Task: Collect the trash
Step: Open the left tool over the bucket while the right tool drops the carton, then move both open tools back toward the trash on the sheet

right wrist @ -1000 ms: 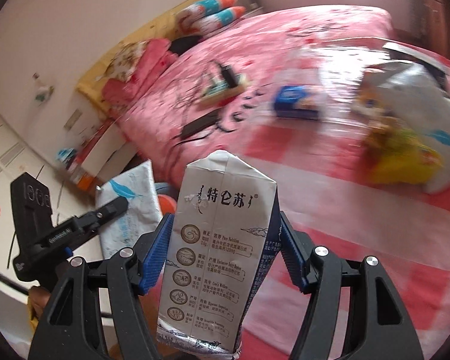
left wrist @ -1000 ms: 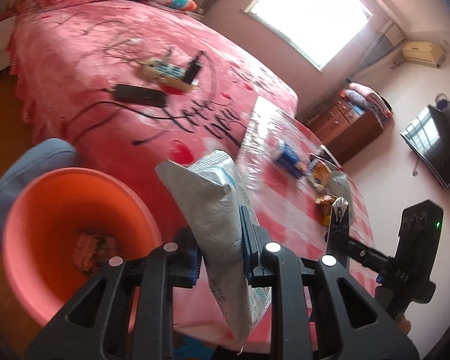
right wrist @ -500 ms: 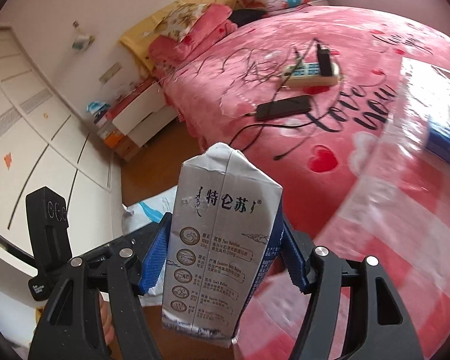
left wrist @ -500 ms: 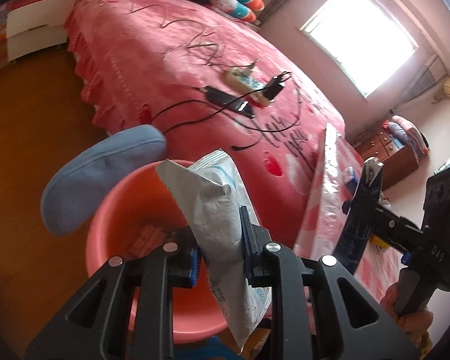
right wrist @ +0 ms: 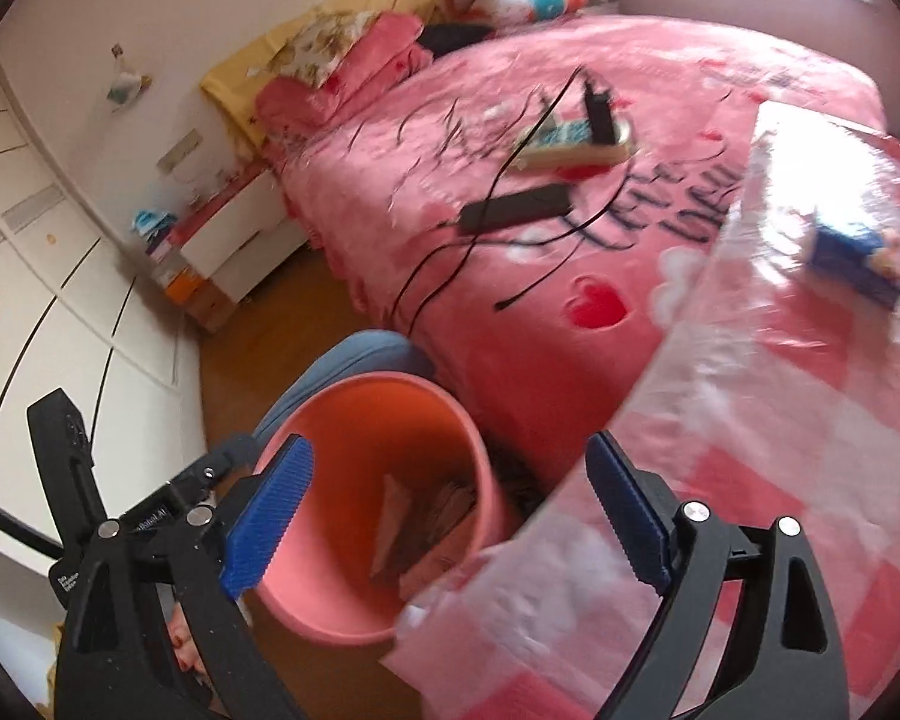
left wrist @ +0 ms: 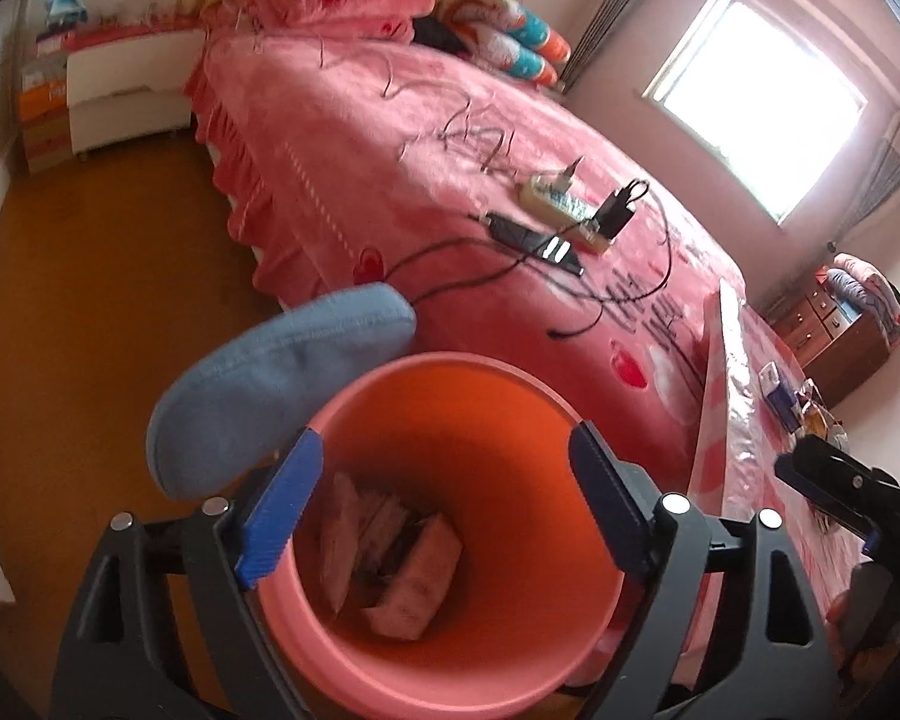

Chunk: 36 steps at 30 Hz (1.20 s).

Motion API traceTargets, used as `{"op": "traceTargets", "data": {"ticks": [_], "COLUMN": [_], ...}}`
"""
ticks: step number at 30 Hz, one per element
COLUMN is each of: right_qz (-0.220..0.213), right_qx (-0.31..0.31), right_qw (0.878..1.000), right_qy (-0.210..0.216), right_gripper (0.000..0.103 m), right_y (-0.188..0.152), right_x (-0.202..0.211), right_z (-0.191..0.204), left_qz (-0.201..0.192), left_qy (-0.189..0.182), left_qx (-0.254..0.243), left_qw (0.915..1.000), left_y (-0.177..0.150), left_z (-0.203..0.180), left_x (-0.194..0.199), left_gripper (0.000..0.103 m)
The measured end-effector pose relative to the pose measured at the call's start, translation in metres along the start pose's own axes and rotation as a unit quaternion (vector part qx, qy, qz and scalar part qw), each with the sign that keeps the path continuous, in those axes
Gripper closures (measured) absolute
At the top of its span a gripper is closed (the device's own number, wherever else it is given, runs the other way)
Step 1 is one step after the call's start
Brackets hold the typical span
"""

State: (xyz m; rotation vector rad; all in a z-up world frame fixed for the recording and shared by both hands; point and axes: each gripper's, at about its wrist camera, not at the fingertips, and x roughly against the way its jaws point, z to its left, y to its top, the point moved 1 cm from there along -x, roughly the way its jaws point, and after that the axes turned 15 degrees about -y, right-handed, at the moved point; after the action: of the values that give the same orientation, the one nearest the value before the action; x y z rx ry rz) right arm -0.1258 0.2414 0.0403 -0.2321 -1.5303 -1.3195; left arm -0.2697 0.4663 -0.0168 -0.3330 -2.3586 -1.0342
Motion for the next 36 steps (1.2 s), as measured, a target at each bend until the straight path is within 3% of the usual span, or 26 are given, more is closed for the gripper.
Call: {"op": "traceTargets", "data": {"ticks": [9, 14, 23, 29, 36], "right_qz": [-0.129, -0.158, -0.192, -0.195, -0.187], "right_qx": [-0.016, -0.016, -0.037, -0.051, -0.072], "right_qw": [0.991, 0.987, 0.980, 0.979, 0.980], "right_qy": [0.026, 0.022, 0.027, 0.020, 0.009], "right_gripper": [0.005, 0.005, 0.005, 0.005, 0.005], "right_y": [-0.016, -0.024, -0.033, -0.043, -0.047], "right_x": [0.054, 0.073, 0.098, 0.106, 0.111], "right_z": [-0.036, -0.048, -0.082, -0.111, -0.144], "left_qz": [-0.073, -0.092, -0.044, 0.009, 0.032], "left_qy": [-0.041, -0.057, -0.032, -0.020, -0.028], "left_qx": [-0.073, -0.125, -0.207, -0.193, -0.194], "left_qw": [0.9939, 0.9862, 0.9768, 0.9809, 0.9800], "left_y": [0.001, -0.002, -0.013, -0.018, -0.031], "left_z": [-0.043, -0.074, -0.138, -0.153, -0.174], "left_x": [0.014, 0.017, 0.004, -0.016, -0.029], "left_gripper": [0.015, 0.015, 0.015, 0.015, 0.015]}}
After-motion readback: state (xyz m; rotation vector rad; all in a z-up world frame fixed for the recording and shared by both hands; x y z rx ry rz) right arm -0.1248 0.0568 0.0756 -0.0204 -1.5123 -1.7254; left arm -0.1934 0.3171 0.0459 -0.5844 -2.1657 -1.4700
